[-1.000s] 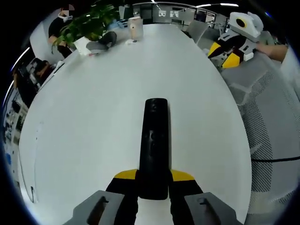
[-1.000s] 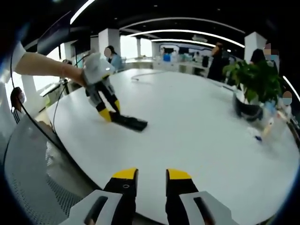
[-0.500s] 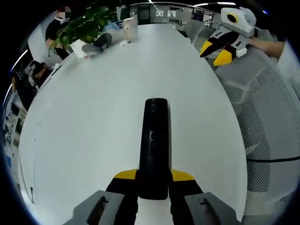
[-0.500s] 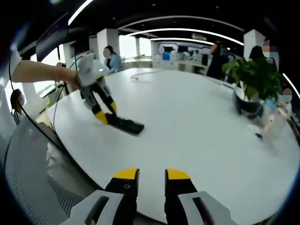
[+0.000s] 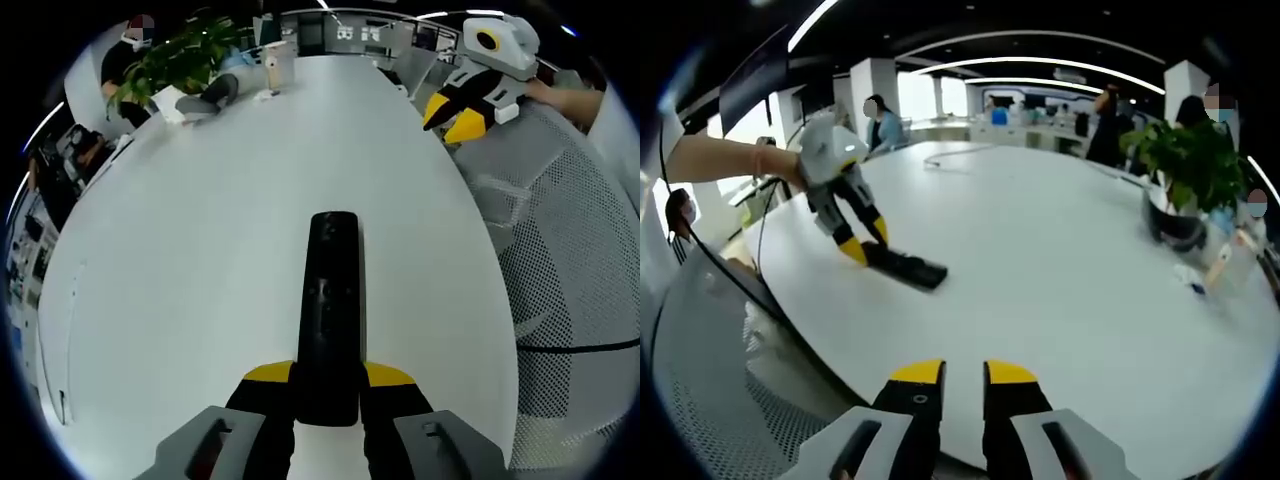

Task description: Press the specified remote control buttons in sequence, fully releasing each button before pressing the next.

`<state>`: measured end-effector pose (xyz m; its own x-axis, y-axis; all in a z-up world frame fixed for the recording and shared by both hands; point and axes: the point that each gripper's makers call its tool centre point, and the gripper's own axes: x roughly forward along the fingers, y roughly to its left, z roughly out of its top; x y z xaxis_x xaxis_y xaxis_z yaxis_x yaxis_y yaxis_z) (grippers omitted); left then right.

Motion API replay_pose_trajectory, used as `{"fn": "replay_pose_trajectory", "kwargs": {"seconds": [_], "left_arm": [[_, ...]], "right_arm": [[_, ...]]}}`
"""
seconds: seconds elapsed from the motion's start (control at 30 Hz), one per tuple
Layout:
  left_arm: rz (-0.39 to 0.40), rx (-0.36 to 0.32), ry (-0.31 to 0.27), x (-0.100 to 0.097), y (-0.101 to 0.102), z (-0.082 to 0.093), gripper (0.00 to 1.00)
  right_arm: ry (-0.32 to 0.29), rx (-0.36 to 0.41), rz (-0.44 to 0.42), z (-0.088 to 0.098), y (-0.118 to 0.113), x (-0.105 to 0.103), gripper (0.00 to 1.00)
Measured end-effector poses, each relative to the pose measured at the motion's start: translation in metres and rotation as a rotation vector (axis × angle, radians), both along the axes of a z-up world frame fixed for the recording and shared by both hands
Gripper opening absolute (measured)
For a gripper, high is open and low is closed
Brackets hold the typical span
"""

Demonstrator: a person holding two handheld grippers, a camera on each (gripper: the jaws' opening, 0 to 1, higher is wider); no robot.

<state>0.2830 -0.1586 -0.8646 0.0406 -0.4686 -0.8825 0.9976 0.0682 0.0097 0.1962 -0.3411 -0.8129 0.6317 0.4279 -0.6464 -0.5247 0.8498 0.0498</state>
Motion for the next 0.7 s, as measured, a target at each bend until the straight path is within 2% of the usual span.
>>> {"fn": "replay_pose_trajectory", "kwargs": {"seconds": [0.7], "left_arm": [[0.001, -0.015, 0.000, -0.018, -0.001, 0.001, 0.23]], "right_arm": [[-0.001, 0.013, 0.026, 0.002, 0.006, -0.002, 0.06]]}}
